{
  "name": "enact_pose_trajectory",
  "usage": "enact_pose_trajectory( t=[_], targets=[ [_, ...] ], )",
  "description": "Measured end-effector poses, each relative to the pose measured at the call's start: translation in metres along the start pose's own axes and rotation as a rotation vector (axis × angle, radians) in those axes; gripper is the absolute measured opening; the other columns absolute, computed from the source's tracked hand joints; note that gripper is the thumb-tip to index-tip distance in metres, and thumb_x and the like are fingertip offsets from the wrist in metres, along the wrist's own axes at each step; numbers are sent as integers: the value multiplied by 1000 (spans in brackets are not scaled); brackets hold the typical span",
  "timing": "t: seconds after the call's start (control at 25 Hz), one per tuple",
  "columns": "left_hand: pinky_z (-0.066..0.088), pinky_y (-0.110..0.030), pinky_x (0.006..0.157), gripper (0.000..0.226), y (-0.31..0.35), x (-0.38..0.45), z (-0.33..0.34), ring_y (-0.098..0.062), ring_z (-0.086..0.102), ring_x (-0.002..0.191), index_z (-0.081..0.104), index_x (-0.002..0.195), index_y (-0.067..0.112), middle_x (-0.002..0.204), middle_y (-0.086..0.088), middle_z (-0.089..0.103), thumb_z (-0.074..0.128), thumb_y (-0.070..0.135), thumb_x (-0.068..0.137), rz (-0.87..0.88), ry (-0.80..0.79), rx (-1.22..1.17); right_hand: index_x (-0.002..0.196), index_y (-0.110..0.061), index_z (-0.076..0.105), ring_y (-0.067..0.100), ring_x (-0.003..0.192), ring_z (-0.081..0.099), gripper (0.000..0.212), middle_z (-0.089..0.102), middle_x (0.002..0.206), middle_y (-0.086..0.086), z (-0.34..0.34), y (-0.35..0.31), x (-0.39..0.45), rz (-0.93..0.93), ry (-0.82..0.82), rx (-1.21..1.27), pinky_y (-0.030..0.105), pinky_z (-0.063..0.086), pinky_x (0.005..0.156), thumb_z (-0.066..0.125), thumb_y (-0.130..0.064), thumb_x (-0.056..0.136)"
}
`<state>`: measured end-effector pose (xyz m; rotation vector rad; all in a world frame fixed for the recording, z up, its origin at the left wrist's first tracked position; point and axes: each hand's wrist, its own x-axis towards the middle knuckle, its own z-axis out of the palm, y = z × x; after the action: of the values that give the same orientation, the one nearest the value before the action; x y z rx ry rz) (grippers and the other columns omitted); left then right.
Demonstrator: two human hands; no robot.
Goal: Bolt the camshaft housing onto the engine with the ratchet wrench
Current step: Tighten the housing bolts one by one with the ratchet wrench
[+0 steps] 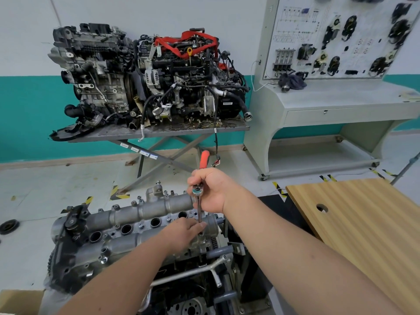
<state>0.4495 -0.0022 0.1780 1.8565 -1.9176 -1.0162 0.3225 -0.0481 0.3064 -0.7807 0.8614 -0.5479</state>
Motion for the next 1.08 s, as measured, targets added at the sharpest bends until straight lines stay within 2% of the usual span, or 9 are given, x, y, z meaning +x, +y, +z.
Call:
enact_pose_trajectory(
  t=[0.12,0.2,0.28,0.44,0.56,0.76,0.88,0.96,1.08],
  targets=[
    [39,-27,58,43,1,0,-1,-6,49,57,55,78,20,66,7,52,42,55,100,-17,3,18,67,-24,44,13,61,40,34,43,66,-5,-10,8,4,-63,-32,51,29,29,60,46,1,90],
    [39,-28,58,44,2,-1,0,-4,47,54,55,77,21,65,9,51,42,57,99,-34,4,9,78,-21,57,16,64,56,22,57,72,-1,-17,17,4,-110,-88,140,30,37,60,53,-4,92],
    [39,-27,57,45,3,-3,0,1,45,48,52,73,24,60,12,50,43,60,98,-52,2,1,85,-17,60,18,64,63,5,67,78,4,-23,23,2,-149,-159,141,30,39,66,58,-18,89],
    [44,-27,59,53,1,-3,0,1,50,52,57,77,17,63,12,56,42,64,96,-69,17,7,85,-12,74,20,66,60,40,71,87,16,-35,30,7,-171,-273,147,31,43,69,43,-36,92],
    [47,-30,65,55,-1,-2,2,-7,54,61,60,87,9,72,3,59,43,60,98,-59,25,-13,85,-9,77,19,67,62,41,70,83,16,-34,32,6,-185,-317,145,30,45,68,43,-33,82],
    [41,-25,56,55,-1,-2,3,3,45,47,58,82,11,63,9,51,42,60,98,-57,38,-9,86,-10,67,19,66,50,34,62,72,9,-27,27,8,-168,-229,1,32,35,67,36,-20,97],
    [38,-25,55,53,-2,0,3,3,44,45,59,81,13,61,11,51,42,60,98,-61,41,-23,78,-10,66,18,62,51,34,62,67,9,-21,23,7,-138,-142,-12,31,35,64,38,-16,97],
    [38,-26,56,53,-3,0,5,3,44,45,61,87,11,61,11,50,41,60,98,-61,38,-25,74,-12,65,18,64,52,32,65,71,9,-17,23,5,-163,-99,38,31,36,63,41,-12,96],
    [39,-27,57,51,-4,1,5,1,48,51,62,89,12,62,10,52,40,57,100,-47,37,-21,77,-14,63,12,65,58,31,73,92,5,-14,32,3,-317,-37,210,32,47,67,44,0,97]
  ],
)
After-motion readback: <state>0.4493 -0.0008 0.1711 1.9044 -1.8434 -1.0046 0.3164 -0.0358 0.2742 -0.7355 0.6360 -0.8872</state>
